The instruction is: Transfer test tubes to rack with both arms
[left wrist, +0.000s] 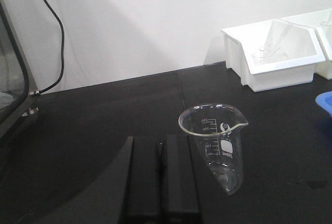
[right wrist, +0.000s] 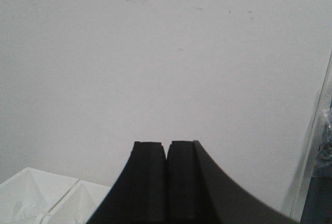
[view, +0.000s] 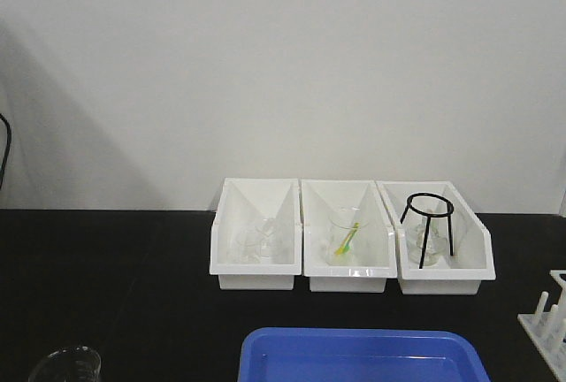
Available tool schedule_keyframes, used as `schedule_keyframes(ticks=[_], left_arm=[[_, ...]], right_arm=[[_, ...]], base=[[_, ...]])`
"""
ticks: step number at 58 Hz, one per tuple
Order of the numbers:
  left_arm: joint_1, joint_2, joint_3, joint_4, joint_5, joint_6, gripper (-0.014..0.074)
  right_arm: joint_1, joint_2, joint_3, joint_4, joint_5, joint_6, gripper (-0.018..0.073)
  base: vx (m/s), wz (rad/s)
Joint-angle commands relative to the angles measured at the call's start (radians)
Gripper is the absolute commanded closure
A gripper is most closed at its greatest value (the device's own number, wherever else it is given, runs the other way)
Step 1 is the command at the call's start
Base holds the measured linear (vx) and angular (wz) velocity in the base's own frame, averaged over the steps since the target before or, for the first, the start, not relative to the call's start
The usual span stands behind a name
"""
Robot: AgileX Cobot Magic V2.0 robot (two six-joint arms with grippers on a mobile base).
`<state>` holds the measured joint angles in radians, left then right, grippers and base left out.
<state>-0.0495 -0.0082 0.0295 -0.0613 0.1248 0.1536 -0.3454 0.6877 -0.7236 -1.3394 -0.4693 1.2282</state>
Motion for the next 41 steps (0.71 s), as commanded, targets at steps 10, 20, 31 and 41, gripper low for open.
schedule_keyframes(ticks=[10,20,31,41], left_arm=[[0.001,0.002,0.028,-0.011,-0.078,-0.008,0.0617],[0.001,0.002,0.028,-0.011,-0.078,-0.008,0.0617],[0.001,0.002,0.028,-0.011,-0.078,-0.008,0.0617],[0.001,0.002,0.028,-0.011,-0.078,-0.008,0.0617]], right_arm=[[0.011,-0.006,0.058,0.19,0.024,-0.033,0.0567],[0.139,-0.05,0.179,0.668,0.28,-0.484,0.0567],[0.237,-0.192,0.275,1.024,0.51,-0.933,0.0567],[0.276,-0.422,0.45,1.135,0.575,-1.037,0.0567]], base=[[0.0,0.0],[0.0,0.0],[0.0,0.0],[0.0,0.0]])
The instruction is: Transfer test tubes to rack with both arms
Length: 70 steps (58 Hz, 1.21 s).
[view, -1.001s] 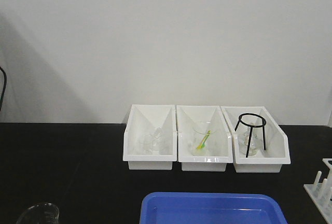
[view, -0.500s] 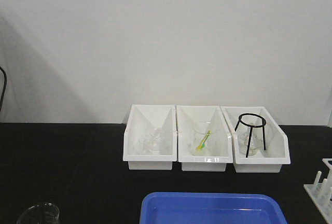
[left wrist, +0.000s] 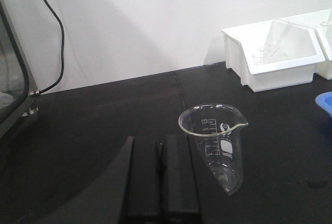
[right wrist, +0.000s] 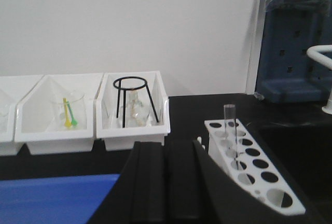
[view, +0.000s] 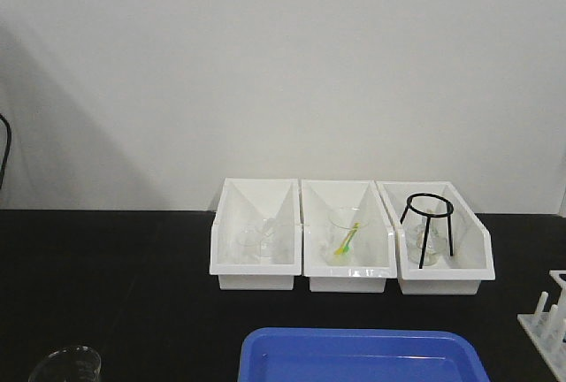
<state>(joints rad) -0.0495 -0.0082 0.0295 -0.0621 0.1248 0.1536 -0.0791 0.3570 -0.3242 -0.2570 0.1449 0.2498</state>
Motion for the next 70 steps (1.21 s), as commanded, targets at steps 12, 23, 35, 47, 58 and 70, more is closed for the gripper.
schedule_keyframes(ticks=[12,23,35,47,58,70], left_arm=[[0.001,0.002,0.028,-0.01,-0.078,-0.008,0.0617],[0.001,0.002,0.028,-0.01,-0.077,-0.008,0.0617],[0.001,0.002,0.028,-0.01,-0.077,-0.008,0.0617],[0.001,0.002,0.028,-0.01,-0.077,-0.008,0.0617],[0.001,0.002,0.028,-0.01,-0.077,-0.008,0.0617],[0.001,0.002,0.028,-0.01,-0.077,-0.008,0.0617]], right_arm=[[0.01,-0.386,0.298,0.227,-0.041,-0.143,0.0567],[0.008,-0.36,0.367,0.308,-0.04,-0.206,0.0567],[0.008,-0.364,0.367,0.309,-0.051,-0.315,0.0567],[0.009,-0.376,0.367,0.317,-0.049,-0.299,0.0567],[0.009,-0.376,0.366,0.317,-0.049,-0.299,0.0567],[0.009,-0.376,0.366,0.317,-0.049,-0.299,0.0567]], base=[[0.0,0.0],[0.0,0.0],[0.0,0.0],[0.0,0.0],[0.0,0.0],[0.0,0.0]])
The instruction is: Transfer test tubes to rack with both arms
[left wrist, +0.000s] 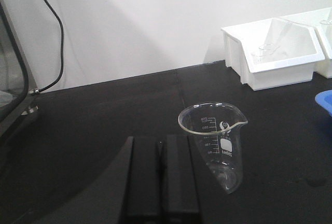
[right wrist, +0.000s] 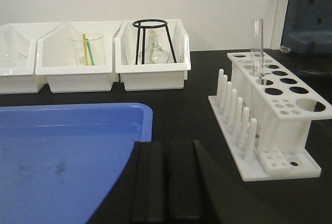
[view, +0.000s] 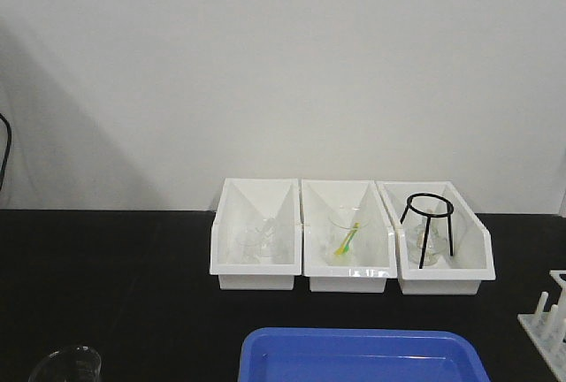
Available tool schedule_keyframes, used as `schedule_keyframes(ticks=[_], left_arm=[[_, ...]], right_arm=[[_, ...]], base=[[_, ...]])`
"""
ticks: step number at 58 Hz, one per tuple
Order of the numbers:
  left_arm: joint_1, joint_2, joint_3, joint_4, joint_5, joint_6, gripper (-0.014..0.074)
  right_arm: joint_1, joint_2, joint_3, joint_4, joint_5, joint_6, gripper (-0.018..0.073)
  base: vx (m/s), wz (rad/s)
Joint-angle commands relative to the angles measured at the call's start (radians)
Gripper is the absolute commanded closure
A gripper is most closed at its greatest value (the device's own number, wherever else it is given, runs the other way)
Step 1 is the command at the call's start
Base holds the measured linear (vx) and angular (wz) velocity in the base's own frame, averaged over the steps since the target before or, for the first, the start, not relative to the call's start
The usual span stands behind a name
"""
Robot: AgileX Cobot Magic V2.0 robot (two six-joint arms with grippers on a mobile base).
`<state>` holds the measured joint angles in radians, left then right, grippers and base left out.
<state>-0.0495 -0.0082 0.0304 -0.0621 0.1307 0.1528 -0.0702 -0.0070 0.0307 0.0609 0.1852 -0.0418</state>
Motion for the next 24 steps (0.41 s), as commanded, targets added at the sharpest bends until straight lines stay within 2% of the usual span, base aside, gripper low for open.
schedule_keyframes(ticks=[1,24], left_arm=[[0.001,0.002,0.027,-0.01,-0.082,-0.008,0.0617],[0.001,0.002,0.027,-0.01,-0.082,-0.008,0.0617]], right_arm=[[0.0,-0.012,0.011,-0.001,-0.09,-0.007,0.0567],[-0.001,-0.012,0.011,-0.001,-0.09,-0.007,0.0567]], base=[[0.0,0.0],[0.0,0.0]])
